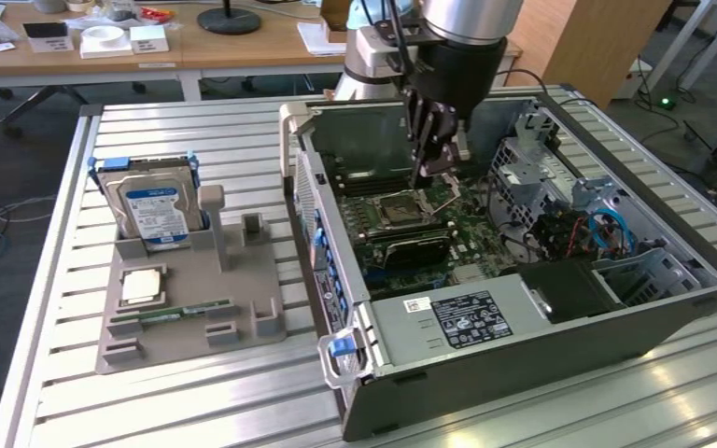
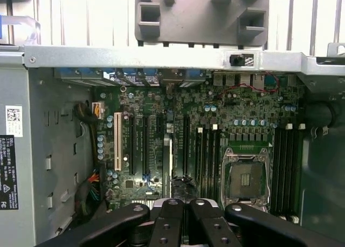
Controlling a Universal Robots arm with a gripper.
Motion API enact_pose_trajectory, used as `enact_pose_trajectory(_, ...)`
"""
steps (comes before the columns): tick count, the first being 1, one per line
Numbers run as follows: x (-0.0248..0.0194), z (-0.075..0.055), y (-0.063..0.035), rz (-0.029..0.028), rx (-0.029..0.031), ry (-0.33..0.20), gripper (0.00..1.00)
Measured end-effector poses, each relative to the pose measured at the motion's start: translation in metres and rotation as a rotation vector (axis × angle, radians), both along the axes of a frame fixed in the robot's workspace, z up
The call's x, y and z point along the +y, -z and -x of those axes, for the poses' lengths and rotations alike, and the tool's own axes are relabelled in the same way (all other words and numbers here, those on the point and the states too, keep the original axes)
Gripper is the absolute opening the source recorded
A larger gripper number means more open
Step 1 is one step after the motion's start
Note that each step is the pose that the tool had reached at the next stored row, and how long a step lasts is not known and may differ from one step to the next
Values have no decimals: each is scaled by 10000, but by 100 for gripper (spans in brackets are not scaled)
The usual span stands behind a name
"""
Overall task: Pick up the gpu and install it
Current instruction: 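Press down on the gpu until it lock into place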
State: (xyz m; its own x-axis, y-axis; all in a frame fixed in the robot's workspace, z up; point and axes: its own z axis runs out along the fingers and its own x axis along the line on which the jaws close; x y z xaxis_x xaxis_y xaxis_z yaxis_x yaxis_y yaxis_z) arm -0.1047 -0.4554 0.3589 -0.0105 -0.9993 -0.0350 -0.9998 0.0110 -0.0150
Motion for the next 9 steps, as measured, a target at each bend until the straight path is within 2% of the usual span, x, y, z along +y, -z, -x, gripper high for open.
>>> enact_pose_trajectory(9, 24, 0, 154, 1, 0, 0, 11)
